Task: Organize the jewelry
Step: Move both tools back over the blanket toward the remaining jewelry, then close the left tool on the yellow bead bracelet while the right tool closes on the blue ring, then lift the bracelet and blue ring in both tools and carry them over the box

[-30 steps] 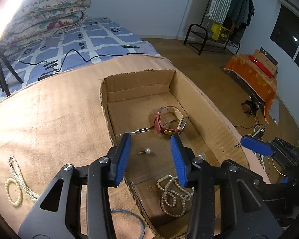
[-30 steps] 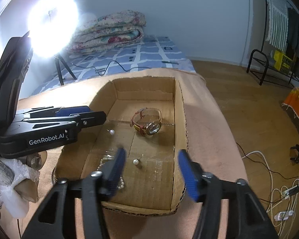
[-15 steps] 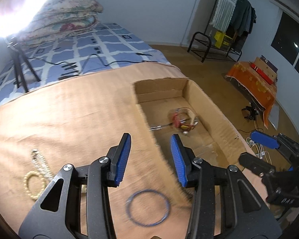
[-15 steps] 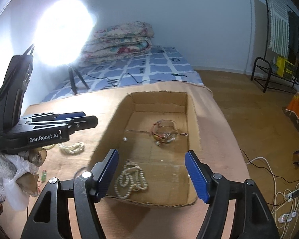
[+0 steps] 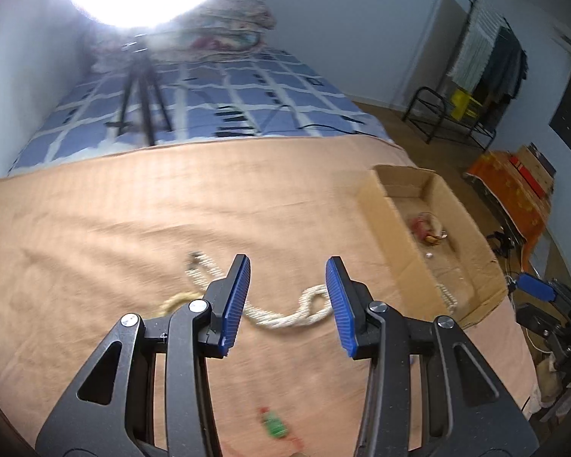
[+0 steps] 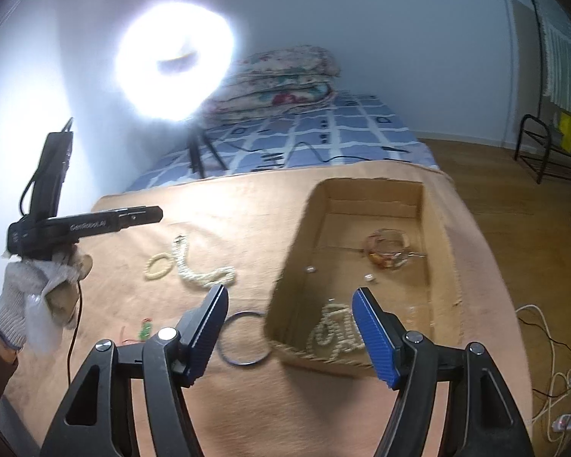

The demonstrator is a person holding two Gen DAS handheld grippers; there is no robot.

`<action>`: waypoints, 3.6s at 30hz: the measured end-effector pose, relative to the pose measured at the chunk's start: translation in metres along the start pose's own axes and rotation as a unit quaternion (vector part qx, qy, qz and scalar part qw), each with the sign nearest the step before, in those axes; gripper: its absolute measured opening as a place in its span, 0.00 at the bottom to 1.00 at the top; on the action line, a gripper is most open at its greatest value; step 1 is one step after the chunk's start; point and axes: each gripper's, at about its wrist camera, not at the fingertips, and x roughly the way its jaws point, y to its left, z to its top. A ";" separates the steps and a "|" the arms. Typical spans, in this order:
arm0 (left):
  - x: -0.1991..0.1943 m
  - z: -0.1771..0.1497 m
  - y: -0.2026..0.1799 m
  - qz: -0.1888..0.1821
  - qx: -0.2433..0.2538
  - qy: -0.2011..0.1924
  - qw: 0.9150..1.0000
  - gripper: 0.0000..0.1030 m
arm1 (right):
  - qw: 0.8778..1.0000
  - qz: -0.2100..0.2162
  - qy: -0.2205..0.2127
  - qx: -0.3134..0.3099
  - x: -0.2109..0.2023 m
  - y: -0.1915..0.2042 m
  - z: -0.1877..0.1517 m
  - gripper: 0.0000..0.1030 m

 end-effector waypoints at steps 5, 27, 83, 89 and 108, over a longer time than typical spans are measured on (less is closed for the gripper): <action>-0.007 -0.011 0.040 0.008 -0.034 0.009 0.999 0.41 | 0.999 0.033 0.013 -0.011 0.006 0.022 -0.009 0.55; 0.035 -0.051 0.114 0.010 -0.125 0.074 0.989 0.41 | 0.987 0.028 0.132 -0.086 0.087 0.085 -0.056 0.41; 0.012 -0.064 0.099 0.092 -0.051 0.033 0.994 0.05 | 0.986 0.076 0.141 -0.040 0.093 0.087 -0.065 0.01; -0.007 -0.061 0.091 0.079 -0.047 0.021 0.996 0.05 | 0.989 0.091 0.116 -0.023 0.070 0.086 -0.058 0.01; -0.043 -0.038 0.017 0.020 0.000 -0.007 1.000 0.05 | 0.996 0.069 0.045 -0.013 -0.005 0.045 -0.036 0.01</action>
